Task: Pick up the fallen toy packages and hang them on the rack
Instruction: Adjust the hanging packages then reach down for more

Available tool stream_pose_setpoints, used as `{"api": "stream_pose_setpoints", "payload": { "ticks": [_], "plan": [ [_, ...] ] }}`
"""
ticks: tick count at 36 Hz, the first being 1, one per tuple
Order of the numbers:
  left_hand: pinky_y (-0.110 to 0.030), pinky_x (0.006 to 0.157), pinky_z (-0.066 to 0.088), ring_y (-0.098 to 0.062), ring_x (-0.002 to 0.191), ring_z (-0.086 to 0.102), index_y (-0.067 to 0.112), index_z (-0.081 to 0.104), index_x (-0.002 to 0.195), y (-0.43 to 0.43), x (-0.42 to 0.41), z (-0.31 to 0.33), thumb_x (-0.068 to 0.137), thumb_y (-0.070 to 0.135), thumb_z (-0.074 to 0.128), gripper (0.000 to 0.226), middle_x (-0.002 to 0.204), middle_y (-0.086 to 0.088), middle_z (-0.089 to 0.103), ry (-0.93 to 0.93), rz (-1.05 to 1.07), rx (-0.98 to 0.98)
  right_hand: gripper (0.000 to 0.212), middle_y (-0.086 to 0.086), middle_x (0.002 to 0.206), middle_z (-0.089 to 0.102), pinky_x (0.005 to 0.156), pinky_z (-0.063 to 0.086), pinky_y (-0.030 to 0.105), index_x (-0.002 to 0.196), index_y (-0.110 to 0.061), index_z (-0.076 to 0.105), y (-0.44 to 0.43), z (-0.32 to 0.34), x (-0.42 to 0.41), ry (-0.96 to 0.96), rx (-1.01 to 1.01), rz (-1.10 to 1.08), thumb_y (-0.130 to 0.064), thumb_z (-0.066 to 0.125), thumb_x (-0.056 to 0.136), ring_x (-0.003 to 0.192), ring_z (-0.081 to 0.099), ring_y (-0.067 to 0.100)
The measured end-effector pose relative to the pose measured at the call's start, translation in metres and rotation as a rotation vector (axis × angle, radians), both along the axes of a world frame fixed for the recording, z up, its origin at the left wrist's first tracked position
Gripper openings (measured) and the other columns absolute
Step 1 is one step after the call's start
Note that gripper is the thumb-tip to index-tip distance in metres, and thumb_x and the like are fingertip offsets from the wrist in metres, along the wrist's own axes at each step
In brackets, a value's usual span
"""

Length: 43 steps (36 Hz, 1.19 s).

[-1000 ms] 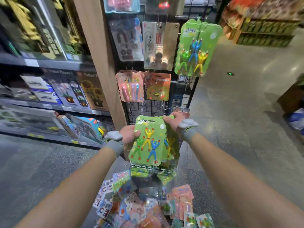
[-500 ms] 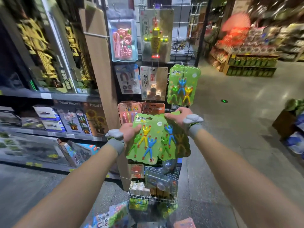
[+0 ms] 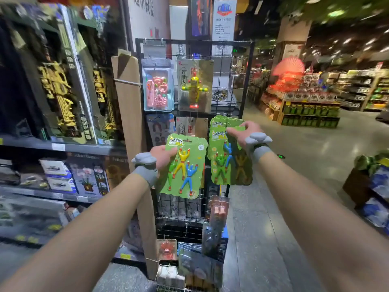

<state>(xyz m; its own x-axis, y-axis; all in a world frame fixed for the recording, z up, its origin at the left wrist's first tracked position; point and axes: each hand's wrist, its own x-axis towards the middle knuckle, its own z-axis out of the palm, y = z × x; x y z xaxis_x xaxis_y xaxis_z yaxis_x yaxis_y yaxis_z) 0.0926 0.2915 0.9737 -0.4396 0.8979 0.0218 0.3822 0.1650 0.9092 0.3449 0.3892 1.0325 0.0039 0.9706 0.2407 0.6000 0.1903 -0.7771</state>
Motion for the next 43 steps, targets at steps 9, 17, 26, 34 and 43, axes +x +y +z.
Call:
{"api": "stream_pose_setpoints", "payload": {
  "ticks": [9, 17, 26, 34, 43],
  "plan": [
    [-0.030, 0.071, 0.050, -0.015, 0.075, 0.062, 0.012, 0.069, 0.111, -0.005, 0.001, 0.019, 0.096, 0.039, 0.058, 0.033, 0.093, -0.001, 0.067, 0.069, 0.012, -0.018, 0.045, 0.006, 0.114, 0.066, 0.090, 0.053, 0.038, 0.108, -0.018, 0.060, 0.023, 0.016, -0.012, 0.132, -0.020, -0.062, -0.047, 0.074, 0.077, 0.102, 0.062, 0.026],
    [-0.042, 0.091, 0.055, -0.027, 0.095, 0.069, 0.011, 0.071, 0.113, -0.004, -0.006, 0.016, 0.094, 0.037, 0.062, 0.034, 0.103, -0.008, 0.073, 0.004, 0.018, -0.013, 0.043, 0.007, 0.110, 0.065, 0.088, 0.054, 0.041, 0.103, -0.017, 0.058, 0.039, 0.012, -0.023, 0.078, -0.033, -0.060, -0.047, 0.073, 0.076, 0.101, 0.063, 0.028],
    [-0.030, 0.077, 0.049, -0.021, 0.088, 0.065, 0.010, 0.069, 0.115, -0.001, -0.005, 0.017, 0.097, 0.036, 0.058, 0.034, 0.103, -0.005, 0.070, 0.069, 0.011, -0.012, 0.049, 0.006, 0.114, 0.064, 0.091, 0.053, 0.042, 0.114, -0.016, 0.059, 0.052, 0.006, -0.025, 0.077, -0.045, -0.042, -0.052, 0.068, 0.081, 0.103, 0.061, 0.027],
    [-0.021, 0.059, 0.047, -0.012, 0.073, 0.062, 0.009, 0.068, 0.112, 0.006, 0.005, 0.021, 0.098, 0.033, 0.057, 0.030, 0.087, 0.001, 0.067, 0.058, -0.005, -0.009, 0.022, 0.005, 0.104, 0.060, 0.082, 0.045, 0.033, 0.105, -0.020, 0.057, 0.058, -0.001, -0.020, -0.002, -0.020, -0.016, -0.039, 0.051, 0.094, 0.096, 0.058, 0.028],
    [-0.031, 0.076, 0.055, -0.024, 0.089, 0.068, 0.010, 0.070, 0.108, 0.010, 0.010, 0.020, 0.097, 0.036, 0.058, 0.030, 0.098, -0.006, 0.072, 0.060, -0.015, -0.017, 0.014, 0.007, 0.120, 0.061, 0.074, 0.047, 0.029, 0.108, -0.023, 0.055, 0.077, -0.002, -0.018, -0.016, -0.030, -0.034, -0.021, 0.052, 0.094, 0.092, 0.058, 0.023]
  ]
}}
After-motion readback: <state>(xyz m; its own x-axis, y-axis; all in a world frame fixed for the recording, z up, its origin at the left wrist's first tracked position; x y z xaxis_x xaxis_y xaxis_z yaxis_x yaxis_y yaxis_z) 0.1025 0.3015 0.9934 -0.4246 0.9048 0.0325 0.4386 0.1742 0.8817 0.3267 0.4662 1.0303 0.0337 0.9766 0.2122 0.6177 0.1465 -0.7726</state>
